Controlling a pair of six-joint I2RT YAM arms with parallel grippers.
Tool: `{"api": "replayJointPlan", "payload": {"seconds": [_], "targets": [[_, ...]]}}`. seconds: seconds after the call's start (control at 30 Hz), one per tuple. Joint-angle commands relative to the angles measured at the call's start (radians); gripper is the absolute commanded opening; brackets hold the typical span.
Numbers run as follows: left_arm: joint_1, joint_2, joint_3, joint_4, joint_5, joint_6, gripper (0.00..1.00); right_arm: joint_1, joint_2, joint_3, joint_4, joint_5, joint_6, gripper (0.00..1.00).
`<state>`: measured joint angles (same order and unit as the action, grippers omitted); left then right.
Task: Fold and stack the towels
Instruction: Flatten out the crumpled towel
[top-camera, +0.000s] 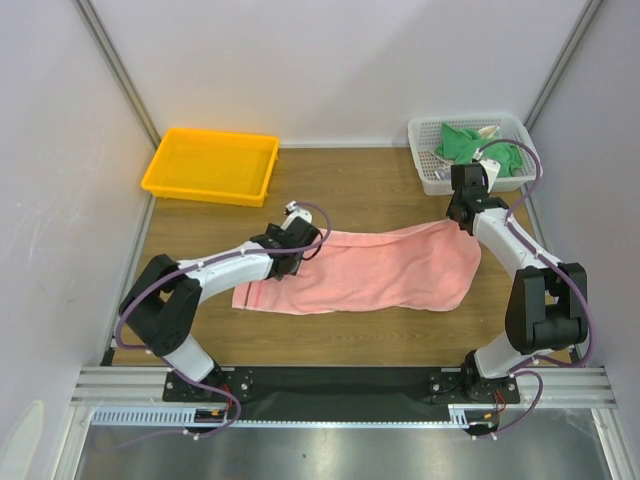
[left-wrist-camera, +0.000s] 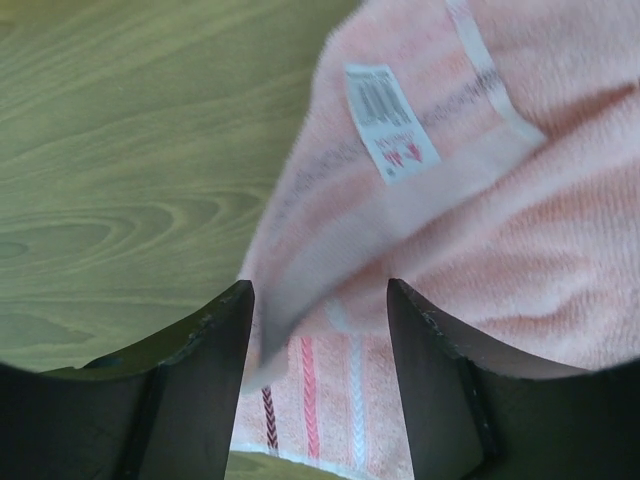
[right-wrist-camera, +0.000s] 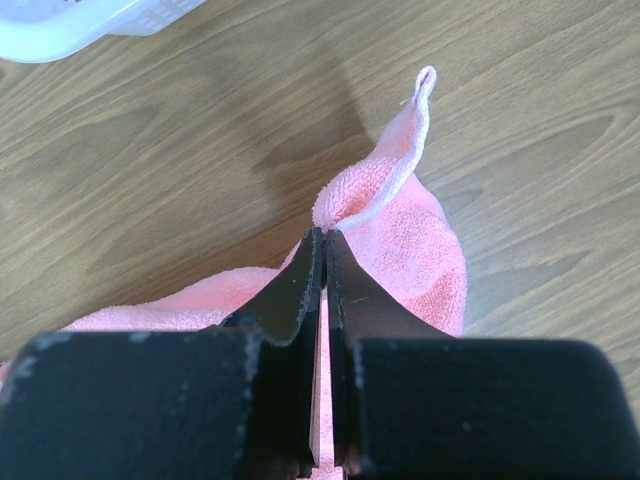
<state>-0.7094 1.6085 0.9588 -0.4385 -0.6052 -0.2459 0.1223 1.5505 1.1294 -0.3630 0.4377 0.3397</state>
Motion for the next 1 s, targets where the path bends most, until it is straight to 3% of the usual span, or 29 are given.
{"api": "replayJointPlan", "payload": {"seconds": [0.0, 0.27, 0.43, 0.53, 0.57, 0.6, 0.97], "targets": [[0.05, -0.015, 0.049, 0.035, -0.059, -0.03, 0.61, -0.004, 0.01, 0.026, 0.027, 0.013, 0.007, 0.0], [0.148, -0.07, -0.008, 0.234, 0.073, 0.04, 0.56, -0.004, 0.039, 0.047, 0.029, 0.01, 0.009, 0.0], [0.154, 0.004, 0.011, 0.265, 0.045, 0.062, 0.47, -0.003, 0.06, 0.059, 0.027, 0.01, 0.01, 0.0], [0.186, 0.004, 0.014, 0.273, 0.065, -0.018, 0.24, -0.004, 0.072, 0.07, 0.022, 0.012, 0.012, 0.0], [0.198, -0.001, 0.012, 0.27, 0.071, -0.045, 0.04, -0.004, 0.075, 0.073, 0.019, 0.013, 0.01, 0.0], [0.227, -0.004, 0.002, 0.271, 0.076, -0.09, 0.0, -0.004, 0.08, 0.079, 0.018, 0.022, 0.007, 0.0], [0.407, -0.146, -0.127, 0.216, 0.059, -0.285, 0.0, -0.029, 0.086, 0.089, -0.03, 0.075, -0.002, 0.0]]}}
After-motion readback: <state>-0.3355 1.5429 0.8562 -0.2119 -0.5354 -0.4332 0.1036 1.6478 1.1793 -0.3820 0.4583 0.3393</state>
